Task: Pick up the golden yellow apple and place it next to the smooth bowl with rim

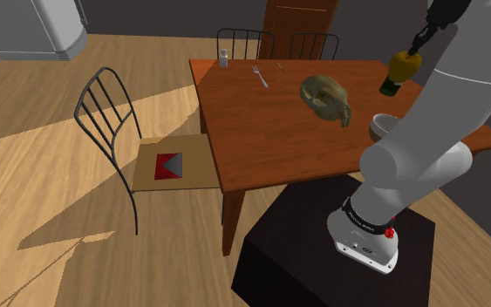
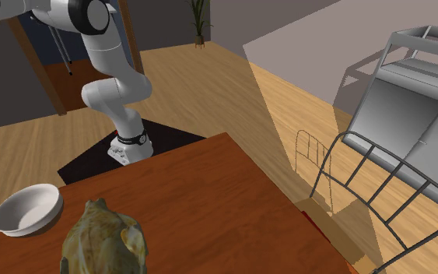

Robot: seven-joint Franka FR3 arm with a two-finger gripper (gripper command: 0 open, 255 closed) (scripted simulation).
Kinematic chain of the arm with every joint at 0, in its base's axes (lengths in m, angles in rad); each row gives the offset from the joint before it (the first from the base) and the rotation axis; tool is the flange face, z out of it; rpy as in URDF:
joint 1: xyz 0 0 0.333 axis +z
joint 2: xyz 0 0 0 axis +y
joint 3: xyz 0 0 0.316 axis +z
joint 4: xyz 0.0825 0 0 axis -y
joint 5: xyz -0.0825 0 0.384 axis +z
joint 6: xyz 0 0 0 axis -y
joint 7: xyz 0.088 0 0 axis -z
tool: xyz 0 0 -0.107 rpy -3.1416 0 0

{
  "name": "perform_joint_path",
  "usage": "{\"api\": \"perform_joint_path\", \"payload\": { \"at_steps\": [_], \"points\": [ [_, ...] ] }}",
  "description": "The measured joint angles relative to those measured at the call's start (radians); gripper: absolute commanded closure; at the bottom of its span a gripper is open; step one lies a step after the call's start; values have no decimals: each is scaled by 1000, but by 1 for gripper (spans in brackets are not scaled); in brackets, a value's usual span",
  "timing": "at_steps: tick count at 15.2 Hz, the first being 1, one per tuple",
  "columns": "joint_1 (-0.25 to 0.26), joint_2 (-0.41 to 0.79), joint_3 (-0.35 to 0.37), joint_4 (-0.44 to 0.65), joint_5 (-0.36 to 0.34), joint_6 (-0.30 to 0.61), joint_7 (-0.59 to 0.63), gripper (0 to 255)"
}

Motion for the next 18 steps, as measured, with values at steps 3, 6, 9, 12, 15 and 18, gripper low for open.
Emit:
{"api": "perform_joint_path", "payload": {
  "at_steps": [3,6,9,12,15,18],
  "points": [
    [2,2,2,-38,4,39,-4,255],
    [1,10,4,-69,13,75,-14,255],
    [4,9,6,-112,16,117,-18,255],
    [3,17,9,-145,27,155,-28,255],
    [1,29,13,-171,40,189,-38,255],
    [-6,44,18,-195,58,222,-54,255]
  ]
}}
